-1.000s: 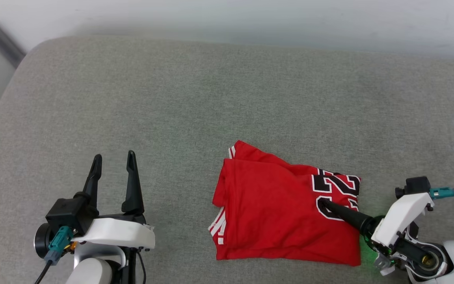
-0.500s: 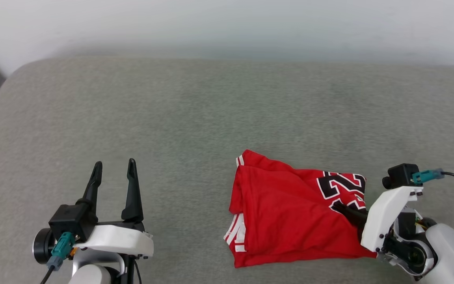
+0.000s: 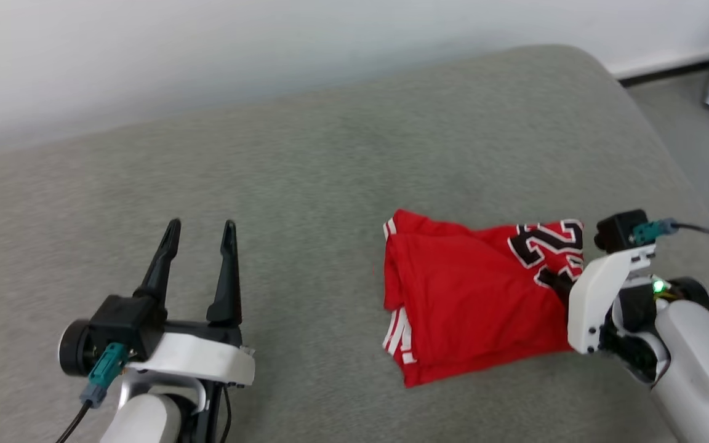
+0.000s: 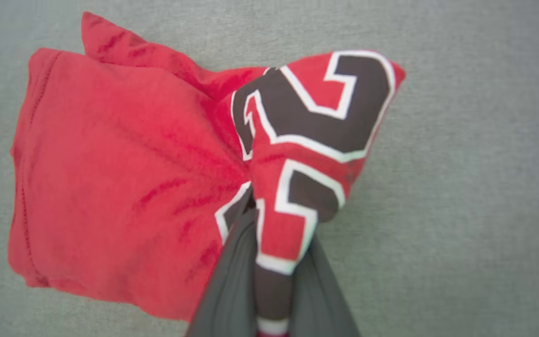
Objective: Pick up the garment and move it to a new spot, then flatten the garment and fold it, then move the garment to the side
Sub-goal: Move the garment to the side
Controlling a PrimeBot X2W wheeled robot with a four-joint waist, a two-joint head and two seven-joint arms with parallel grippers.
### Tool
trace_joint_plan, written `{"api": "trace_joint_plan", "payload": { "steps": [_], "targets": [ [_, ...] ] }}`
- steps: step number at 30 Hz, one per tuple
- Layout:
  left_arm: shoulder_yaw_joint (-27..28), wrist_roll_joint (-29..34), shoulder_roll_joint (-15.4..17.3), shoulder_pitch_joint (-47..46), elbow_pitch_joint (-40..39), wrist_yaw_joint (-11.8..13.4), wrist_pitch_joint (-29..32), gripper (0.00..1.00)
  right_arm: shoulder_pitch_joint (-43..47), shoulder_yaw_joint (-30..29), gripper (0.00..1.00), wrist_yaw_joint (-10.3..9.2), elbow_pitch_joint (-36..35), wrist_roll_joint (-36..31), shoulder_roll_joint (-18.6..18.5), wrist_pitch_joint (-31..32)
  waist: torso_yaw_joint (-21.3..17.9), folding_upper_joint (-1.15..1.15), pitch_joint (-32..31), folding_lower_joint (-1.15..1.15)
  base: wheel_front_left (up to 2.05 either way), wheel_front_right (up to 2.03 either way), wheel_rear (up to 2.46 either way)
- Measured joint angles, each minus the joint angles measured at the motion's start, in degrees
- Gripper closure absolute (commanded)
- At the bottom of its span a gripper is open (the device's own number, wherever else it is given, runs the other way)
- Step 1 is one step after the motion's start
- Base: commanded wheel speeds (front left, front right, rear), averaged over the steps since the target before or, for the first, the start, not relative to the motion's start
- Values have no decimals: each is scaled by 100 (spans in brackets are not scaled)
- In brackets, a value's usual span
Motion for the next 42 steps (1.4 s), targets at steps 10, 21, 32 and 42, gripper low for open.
{"api": "trace_joint_plan", "payload": {
  "steps": [10,21,32,42],
  "targets": [
    [-358,457,290,-1004,-517,-246,525,0,-1250,-267,100,1,924,-166,-90,-1313,-744,0,1173,0,0,0,0],
    [-665,792,355,-1926,-746,-489,749,0,-2628,-1266,100,1,2417,-942,-808,-2672,-560,0,2574,1,0,0,0],
    [-702,826,399,-2028,-710,-465,797,0,-2914,-2832,0,0,2626,-2175,-630,-3509,-395,0,2792,1,0,0,0],
    [-525,427,223,-1308,-312,-203,385,0,-1310,-3593,0,0,871,-2985,232,-3510,-474,0,1909,0,0,0,0]
  ]
}}
